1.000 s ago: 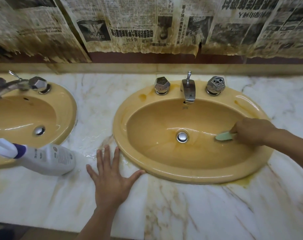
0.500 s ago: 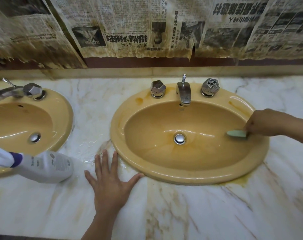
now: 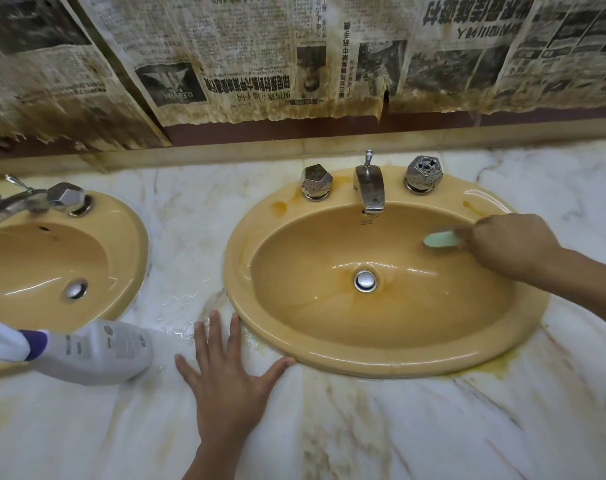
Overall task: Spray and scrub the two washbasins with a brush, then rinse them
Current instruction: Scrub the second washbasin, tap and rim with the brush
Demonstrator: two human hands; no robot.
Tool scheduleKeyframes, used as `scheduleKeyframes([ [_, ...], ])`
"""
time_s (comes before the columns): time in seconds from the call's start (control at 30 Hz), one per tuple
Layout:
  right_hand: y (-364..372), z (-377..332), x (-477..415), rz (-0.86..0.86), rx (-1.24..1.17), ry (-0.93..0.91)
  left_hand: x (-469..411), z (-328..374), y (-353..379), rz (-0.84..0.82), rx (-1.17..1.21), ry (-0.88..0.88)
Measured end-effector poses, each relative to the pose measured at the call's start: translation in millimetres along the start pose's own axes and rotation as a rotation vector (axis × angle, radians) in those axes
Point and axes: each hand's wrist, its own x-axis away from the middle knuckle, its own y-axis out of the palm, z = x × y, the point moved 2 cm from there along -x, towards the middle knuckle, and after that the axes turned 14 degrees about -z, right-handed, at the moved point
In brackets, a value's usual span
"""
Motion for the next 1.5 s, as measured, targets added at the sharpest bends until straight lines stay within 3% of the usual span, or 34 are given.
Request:
scheduleKeyframes([
  [0.13, 2, -30, -26, 0.182, 0.076, -0.191, 0, 0, 2, -0.001, -0.005, -0.004],
  [0.37, 32, -39, -28, -0.048, 0.083, -0.205, -1, -2, 2, -0.002, -0.013, 0.000],
  [0.57, 12, -41, -46, 0.339, -0.014, -0.194, -1, -2, 2, -0.002, -0.015, 0.002],
  [0.73, 32, -38, -47, -0.091, -0.064, -0.187, -1, -1, 1, 0.007, -0.007, 0.008],
  [0.83, 30, -36, -49, 0.138, 0.037, -0.161, 0, -1, 1, 0.013, -0.008, 0.012],
  [0.93, 28, -30, -49, 0.424, -0.069, -0.174, -1, -1, 2, 0.014, -0.002, 0.012],
  [1.0, 29, -24, -47, 0.342, -0.028, -0.164, -1, -1, 2, 0.010, 0.002, 0.008],
  [1.1, 37, -32, -42, 0.013, 0.099, -0.172, -1, -1, 1, 0.009, -0.006, 0.008],
  [1.13, 35, -35, -39, 0.007, 0.109, -0.165, -1, -2, 1, 0.010, -0.009, 0.008],
  [1.2, 29, -39, -40, 0.132, 0.130, -0.122, 0, -2, 2, 0.012, -0.015, 0.005],
  [1.33, 11, -45, -44, 0.620, -0.054, -0.171, -1, -2, 2, 0.018, -0.006, 0.011],
  [1.37, 9, -45, -45, 0.624, -0.060, -0.189, -1, -2, 2, 0.017, -0.007, 0.010],
  [1.43, 15, -44, -51, 0.410, 0.033, -0.227, 0, -2, 2, 0.010, -0.007, 0.006],
  [1.5, 27, -42, -55, 0.018, 0.067, -0.186, 0, -2, 2, 0.010, -0.001, 0.004],
])
